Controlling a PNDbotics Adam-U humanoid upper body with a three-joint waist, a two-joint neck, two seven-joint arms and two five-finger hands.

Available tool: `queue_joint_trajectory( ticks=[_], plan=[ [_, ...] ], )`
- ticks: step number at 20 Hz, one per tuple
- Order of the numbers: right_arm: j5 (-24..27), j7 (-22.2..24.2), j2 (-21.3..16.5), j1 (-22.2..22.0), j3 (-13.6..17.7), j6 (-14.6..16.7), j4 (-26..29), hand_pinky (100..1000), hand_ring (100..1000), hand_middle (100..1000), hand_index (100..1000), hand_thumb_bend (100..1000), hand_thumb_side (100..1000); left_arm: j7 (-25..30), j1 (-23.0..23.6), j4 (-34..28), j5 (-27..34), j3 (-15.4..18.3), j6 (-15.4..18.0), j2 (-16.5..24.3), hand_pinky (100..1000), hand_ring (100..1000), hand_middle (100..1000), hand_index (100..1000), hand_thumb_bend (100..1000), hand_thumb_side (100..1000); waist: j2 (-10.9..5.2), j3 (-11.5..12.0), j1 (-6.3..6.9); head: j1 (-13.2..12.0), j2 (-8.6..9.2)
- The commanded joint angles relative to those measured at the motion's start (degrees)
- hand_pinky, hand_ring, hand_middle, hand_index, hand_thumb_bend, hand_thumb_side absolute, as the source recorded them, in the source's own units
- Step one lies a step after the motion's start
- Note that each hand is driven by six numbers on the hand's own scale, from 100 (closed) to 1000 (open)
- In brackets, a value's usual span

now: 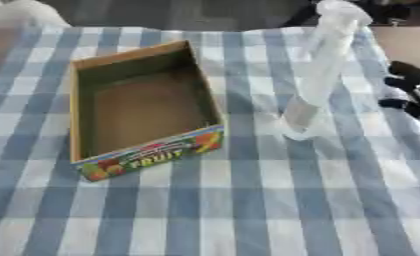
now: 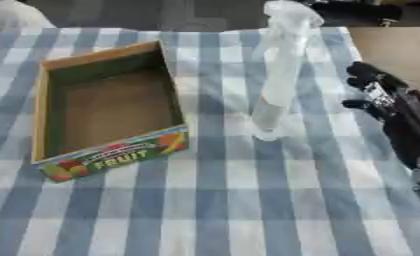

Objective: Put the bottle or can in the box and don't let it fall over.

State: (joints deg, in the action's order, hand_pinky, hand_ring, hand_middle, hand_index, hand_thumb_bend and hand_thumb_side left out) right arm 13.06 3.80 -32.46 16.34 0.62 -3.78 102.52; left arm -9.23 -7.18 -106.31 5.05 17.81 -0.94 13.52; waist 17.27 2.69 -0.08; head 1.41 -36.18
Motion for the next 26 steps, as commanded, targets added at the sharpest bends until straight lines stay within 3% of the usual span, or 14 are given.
queue_joint_trajectory(
  ticks=[1, 12, 26],
  plan=[
    [-0.17, 0.95, -1.64, 1.09, 0.13, 0.29, -0.57, 814, 994, 1000, 891, 100, 742, 0.2, -0.49, -0.77, 0.31, -0.11, 0.08, 0.65, 975, 482, 560, 765, 721, 434, -0.79, 0.05, 0.02, 0.11, 0.51],
    [-1.85, 3.92, -1.51, 2.74, -0.27, 0.73, -2.35, 841, 1000, 1000, 918, 100, 688, 0.39, -0.52, -0.78, 0.4, -0.22, 0.07, 0.58, 975, 482, 560, 765, 720, 434, -0.67, 0.19, -0.19, -0.16, 0.93],
    [-0.77, 2.31, -2.88, 5.63, -0.74, -2.28, -1.69, 846, 1000, 1000, 886, 100, 620, 0.64, -0.6, -0.78, 0.43, -0.41, 0.1, 0.65, 976, 482, 560, 765, 721, 434, -0.53, 0.46, -0.25, -0.15, 1.45]
  ],
)
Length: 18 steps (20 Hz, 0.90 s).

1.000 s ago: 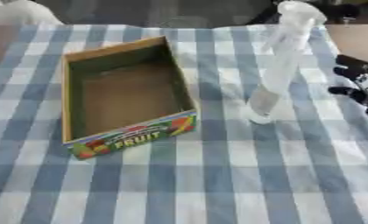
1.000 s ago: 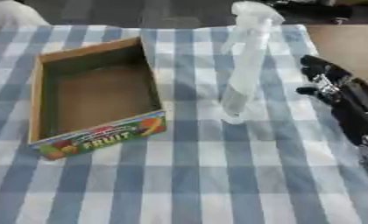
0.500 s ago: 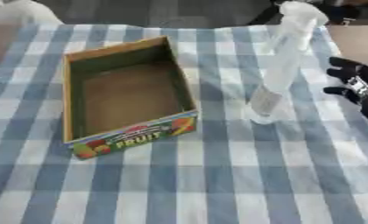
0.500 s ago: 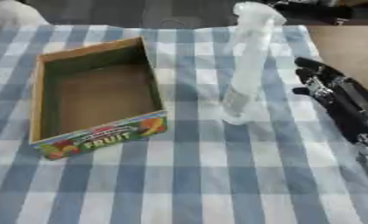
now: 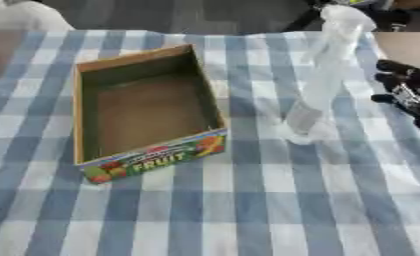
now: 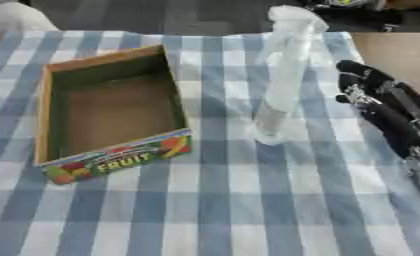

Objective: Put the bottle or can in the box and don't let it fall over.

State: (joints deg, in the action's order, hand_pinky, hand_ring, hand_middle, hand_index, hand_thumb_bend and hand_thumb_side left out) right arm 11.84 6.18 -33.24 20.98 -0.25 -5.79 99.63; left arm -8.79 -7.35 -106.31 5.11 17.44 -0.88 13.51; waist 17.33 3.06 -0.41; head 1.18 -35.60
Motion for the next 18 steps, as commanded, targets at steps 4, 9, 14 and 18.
queue_joint_trajectory(
  ticks=[4, 9, 14, 18],
  plan=[
    [0.68, 0.27, -2.12, 2.04, -0.2, -0.39, 1.71, 847, 1000, 1000, 892, 100, 618, 0.26, -0.44, -0.77, 0.4, -0.09, 0.08, 0.7, 976, 482, 560, 765, 721, 434, -0.6, 0.2, 0.04, 0.18, 0.92],
    [1.02, 1.26, -2.16, 3.42, -0.87, -0.5, 2.57, 849, 1000, 1000, 898, 100, 615, 0.36, -0.48, -0.77, 0.39, -0.16, 0.08, 0.76, 976, 482, 560, 765, 721, 435, -0.62, 0.3, -0.05, 0.29, 0.83],
    [1.24, 1.94, -2.11, 4.5, -1.59, -0.94, 3.06, 852, 1000, 1000, 899, 100, 612, 0.38, -0.48, -0.77, 0.42, -0.19, 0.07, 0.78, 976, 482, 560, 765, 721, 435, -0.69, 0.4, -0.16, 0.36, 0.68],
    [1.27, 2.62, -1.84, 5.32, -2.1, -1.27, 2.86, 853, 1000, 1000, 900, 100, 595, 0.4, -0.47, -0.78, 0.43, -0.2, 0.05, 0.76, 976, 482, 560, 765, 721, 435, -0.74, 0.49, -0.25, 0.44, 0.68]
  ],
)
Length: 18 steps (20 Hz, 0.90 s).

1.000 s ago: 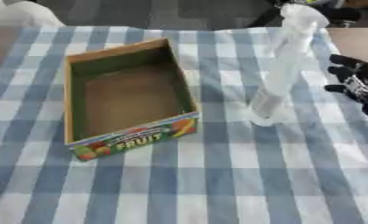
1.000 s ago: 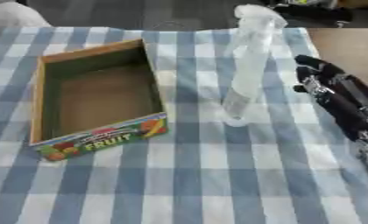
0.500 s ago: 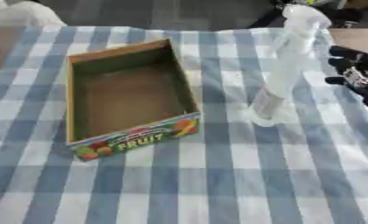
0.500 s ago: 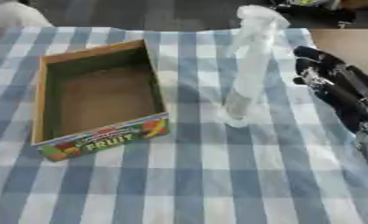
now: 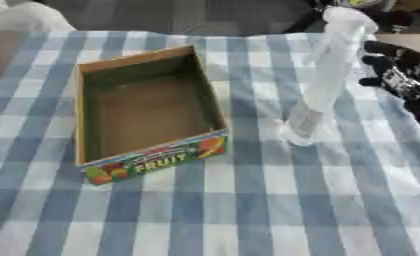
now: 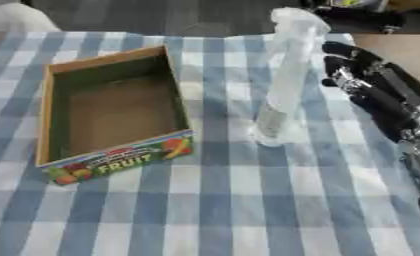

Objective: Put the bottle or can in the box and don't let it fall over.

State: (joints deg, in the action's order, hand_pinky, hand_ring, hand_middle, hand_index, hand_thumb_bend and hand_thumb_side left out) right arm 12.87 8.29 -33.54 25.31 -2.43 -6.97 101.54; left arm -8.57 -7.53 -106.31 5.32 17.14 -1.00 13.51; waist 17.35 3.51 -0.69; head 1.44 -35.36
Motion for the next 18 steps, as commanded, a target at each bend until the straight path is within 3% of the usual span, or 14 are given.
queue_joint_trajectory(
  ticks=[1, 18],
  plan=[
    [0.2, 0.67, -1.43, 1.16, -0.06, -0.25, 0.74, 853, 1000, 1000, 900, 100, 598, 0.2, -0.29, -0.78, 0.22, 0.08, 0.16, 0.75, 976, 482, 560, 765, 720, 435, -0.76, 0.07, 0.01, 0.19, 0.46],
    [1.47, 2.45, -1.52, 3.04, -0.66, -0.05, -1.96, 862, 1000, 1000, 901, 100, 628, 0.38, -0.49, -0.84, 0.33, 0.03, 0.15, 0.58, 977, 481, 560, 765, 719, 434, -0.3, 0.82, -0.38, 0.45, 0.97]
  ],
)
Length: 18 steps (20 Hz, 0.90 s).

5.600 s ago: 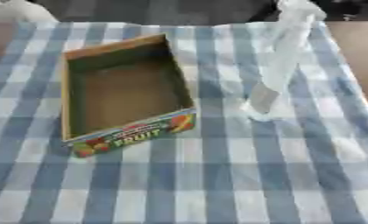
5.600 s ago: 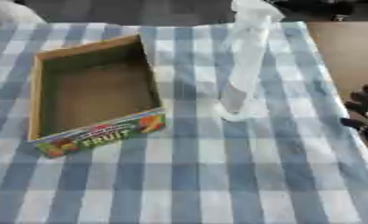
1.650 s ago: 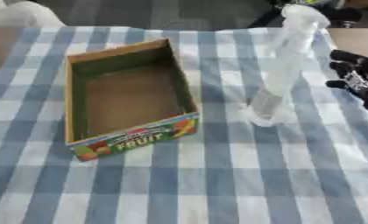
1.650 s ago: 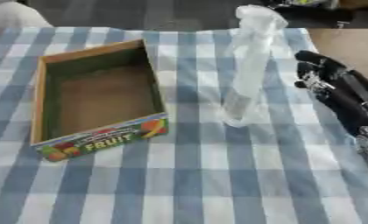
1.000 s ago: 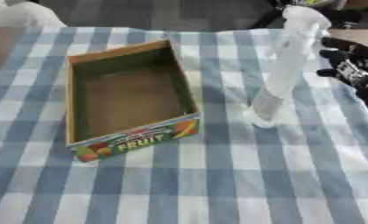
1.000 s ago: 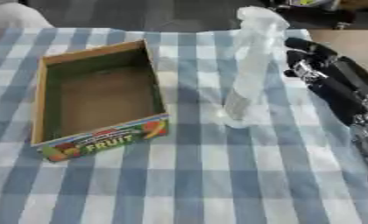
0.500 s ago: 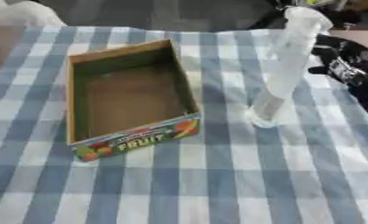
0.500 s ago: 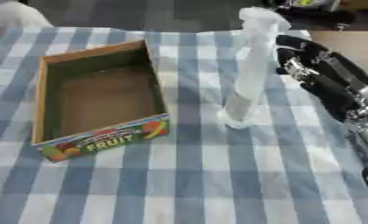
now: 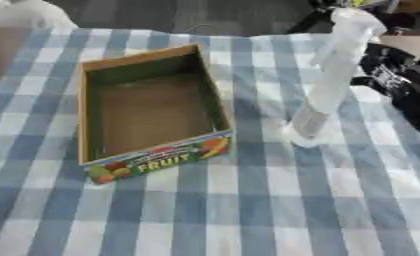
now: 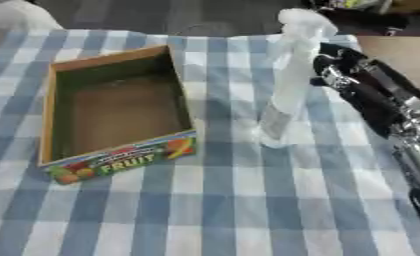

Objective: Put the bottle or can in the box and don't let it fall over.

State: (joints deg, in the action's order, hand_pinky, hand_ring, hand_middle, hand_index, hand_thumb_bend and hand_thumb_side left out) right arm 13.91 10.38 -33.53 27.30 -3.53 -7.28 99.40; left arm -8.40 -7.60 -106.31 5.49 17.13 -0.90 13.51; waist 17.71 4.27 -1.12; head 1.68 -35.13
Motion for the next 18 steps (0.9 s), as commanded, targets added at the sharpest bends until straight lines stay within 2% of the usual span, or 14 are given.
queue_joint_trajectory(
  ticks=[1, 8, 14, 18],
  plan=[
    [0.48, 0.5, -1.5, 1.17, 0.42, 0.35, 0.15, 863, 1000, 1000, 902, 100, 631, 0.22, -0.43, -0.84, 0.17, 0.04, 0.05, 0.57, 977, 481, 560, 765, 718, 434, -0.61, 0.09, 0.05, 0.24, 0.79],
    [-0.07, 1.72, -1.42, 2.01, 0.29, 0.93, -0.06, 873, 1000, 1000, 907, 100, 630, 0.31, -0.54, -0.85, 0.21, 0.01, 0.05, 0.45, 977, 481, 559, 766, 717, 433, -0.22, 0.5, -0.05, 0.43, 1.03],
    [-1.48, 2.26, -1.42, 2.43, 0.29, 1.36, -0.31, 878, 1000, 1000, 905, 100, 559, 0.39, -0.57, -0.87, 0.27, 0.01, 0.05, 0.34, 977, 480, 559, 766, 716, 433, -0.03, 0.61, -0.14, 0.43, 1.05],
    [-2.04, 2.01, -1.37, 2.89, 0.27, 1.16, -0.91, 876, 1000, 1000, 901, 100, 560, 0.45, -0.63, -0.87, 0.3, -0.02, 0.06, 0.3, 977, 480, 559, 765, 715, 432, 0.13, 0.73, -0.17, 0.45, 1.17]
  ],
)
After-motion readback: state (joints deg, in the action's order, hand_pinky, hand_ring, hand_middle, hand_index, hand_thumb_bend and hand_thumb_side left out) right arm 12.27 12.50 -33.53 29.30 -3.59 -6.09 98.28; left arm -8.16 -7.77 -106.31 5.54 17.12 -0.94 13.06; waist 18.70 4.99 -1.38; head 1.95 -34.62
